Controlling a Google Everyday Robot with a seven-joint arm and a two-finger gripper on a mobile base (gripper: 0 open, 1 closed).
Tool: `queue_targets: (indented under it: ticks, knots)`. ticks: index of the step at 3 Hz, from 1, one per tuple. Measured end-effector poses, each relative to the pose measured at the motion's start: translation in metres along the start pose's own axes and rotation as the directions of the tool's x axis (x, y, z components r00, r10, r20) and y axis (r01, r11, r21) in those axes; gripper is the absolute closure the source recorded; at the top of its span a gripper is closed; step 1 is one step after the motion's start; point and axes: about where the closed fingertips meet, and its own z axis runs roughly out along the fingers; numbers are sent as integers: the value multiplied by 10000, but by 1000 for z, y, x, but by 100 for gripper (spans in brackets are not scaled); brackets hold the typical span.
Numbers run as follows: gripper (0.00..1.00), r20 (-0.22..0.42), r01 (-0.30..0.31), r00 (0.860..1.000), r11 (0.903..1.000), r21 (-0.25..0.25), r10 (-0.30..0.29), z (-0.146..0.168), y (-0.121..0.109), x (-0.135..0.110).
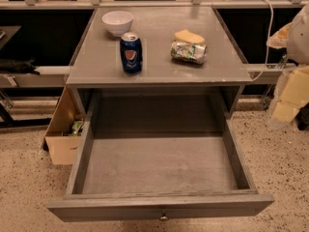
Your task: Place pepsi can into top drawer
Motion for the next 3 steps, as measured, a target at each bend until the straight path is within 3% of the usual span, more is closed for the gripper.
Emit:
queue_targets:
  ticks: [1, 2, 3]
  knots:
    - [0, 64, -5, 10000, 10000, 16, 5, 1, -2, -2]
    - [0, 1131, -98, 9936, 9997, 221, 72, 19, -36, -29]
    - [0, 2786, -451, 9596, 9989, 139, 395, 46, -71, -66]
